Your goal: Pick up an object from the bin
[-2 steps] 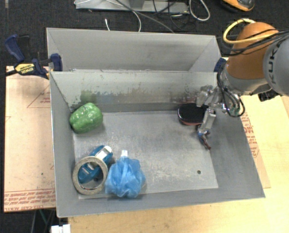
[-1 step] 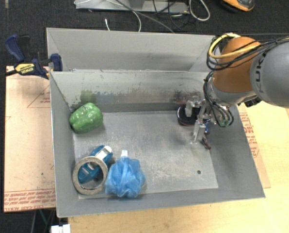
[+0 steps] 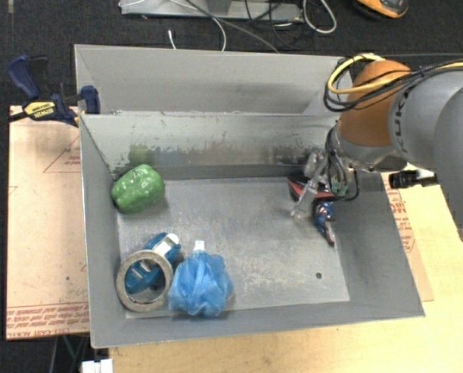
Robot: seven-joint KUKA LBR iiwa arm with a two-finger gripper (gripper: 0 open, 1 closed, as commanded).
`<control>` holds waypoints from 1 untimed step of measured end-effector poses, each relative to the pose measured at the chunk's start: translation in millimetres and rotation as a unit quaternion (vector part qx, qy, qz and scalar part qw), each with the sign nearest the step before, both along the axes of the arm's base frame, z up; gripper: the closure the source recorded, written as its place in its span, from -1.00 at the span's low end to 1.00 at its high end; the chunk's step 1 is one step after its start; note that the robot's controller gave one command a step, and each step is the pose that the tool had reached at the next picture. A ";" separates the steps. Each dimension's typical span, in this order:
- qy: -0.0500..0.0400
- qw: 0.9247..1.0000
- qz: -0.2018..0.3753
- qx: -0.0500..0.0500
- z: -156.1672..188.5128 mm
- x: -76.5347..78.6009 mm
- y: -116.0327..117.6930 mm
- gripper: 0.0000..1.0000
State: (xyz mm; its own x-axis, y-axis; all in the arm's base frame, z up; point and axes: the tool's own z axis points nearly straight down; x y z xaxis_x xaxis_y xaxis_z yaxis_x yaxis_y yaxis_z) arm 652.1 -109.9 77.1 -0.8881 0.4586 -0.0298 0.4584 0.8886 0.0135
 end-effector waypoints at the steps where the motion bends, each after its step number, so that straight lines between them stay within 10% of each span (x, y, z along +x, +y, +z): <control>1: -0.001 0.994 0.110 -0.001 0.3 -5.0 -7.1 1.00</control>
Offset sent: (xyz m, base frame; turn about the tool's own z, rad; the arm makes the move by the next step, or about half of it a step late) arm 0.0000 0.0000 0.0000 0.0000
